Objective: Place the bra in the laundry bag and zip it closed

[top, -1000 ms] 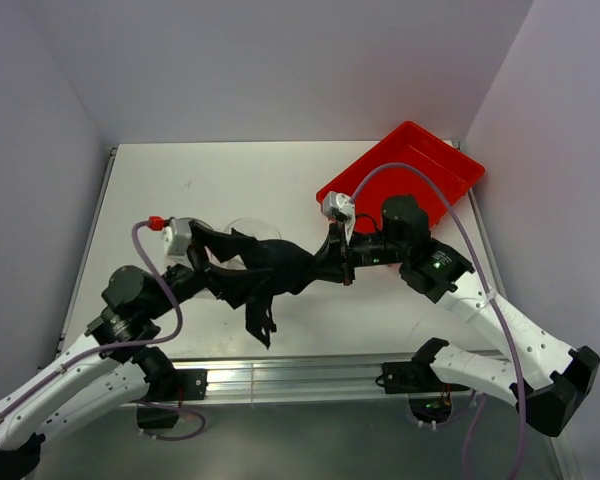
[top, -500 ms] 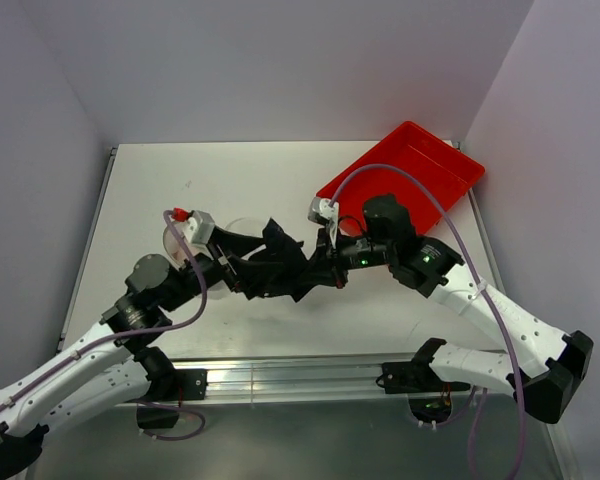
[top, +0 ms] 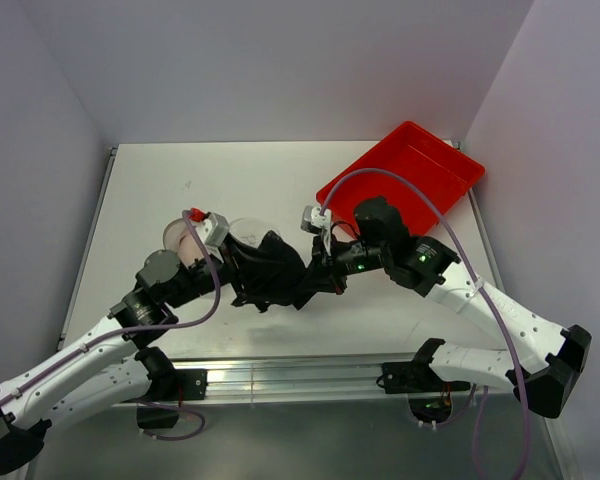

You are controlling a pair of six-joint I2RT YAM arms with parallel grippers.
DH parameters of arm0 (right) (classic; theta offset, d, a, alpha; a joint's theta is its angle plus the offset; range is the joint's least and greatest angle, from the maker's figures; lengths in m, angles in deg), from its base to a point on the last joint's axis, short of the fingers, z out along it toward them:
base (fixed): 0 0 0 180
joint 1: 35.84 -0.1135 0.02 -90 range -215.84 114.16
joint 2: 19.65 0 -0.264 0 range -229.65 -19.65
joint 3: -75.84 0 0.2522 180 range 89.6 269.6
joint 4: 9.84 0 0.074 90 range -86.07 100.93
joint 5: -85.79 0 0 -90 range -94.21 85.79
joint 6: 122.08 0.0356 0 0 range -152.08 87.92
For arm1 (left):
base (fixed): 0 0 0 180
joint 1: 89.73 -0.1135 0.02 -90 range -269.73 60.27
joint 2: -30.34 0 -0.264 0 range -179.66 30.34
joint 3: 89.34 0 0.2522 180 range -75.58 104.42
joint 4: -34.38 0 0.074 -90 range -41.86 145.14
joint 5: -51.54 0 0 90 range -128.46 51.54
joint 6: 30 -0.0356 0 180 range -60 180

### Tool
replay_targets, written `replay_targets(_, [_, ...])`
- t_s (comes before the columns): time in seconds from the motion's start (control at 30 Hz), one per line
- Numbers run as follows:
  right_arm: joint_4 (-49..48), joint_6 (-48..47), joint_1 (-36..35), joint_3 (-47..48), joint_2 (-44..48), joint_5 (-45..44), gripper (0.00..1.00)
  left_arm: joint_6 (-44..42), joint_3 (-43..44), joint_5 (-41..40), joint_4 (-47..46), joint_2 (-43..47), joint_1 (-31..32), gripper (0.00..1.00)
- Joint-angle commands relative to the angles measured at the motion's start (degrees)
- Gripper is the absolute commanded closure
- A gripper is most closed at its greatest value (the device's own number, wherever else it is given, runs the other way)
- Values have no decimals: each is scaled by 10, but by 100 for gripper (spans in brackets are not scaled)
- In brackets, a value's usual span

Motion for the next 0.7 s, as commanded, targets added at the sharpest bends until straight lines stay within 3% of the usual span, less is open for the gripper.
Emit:
replay_targets(0.0, [-8, -12, -5, 36, 14, -17, 100, -7, 0, 34, -31, 15, 2, 84])
replay_targets(0.07, [-18, -6, -4, 35, 22, -30, 100, -3, -3, 28, -29, 26, 3, 99])
replay_targets(0.17, [-25, 0, -4, 35, 36, -44, 98, 2, -5, 17, -25, 39, 2, 100])
replay_targets(0.27, [-38, 10, -4, 34, 50, -73, 65, 9, -12, 9, -30, 52, 3, 100])
replay_targets(0.3, [-45, 13, -4, 31, 57, -81, 40, 11, -16, 7, -33, 55, 3, 100])
replay_targets(0.4, [-71, 25, -4, 28, 72, -104, 4, 21, -27, 4, -50, 63, 3, 100])
replay_targets(0.67, [-69, 5, -12, 88, 8, -58, 0, 26, -41, 43, -92, 47, 2, 100])
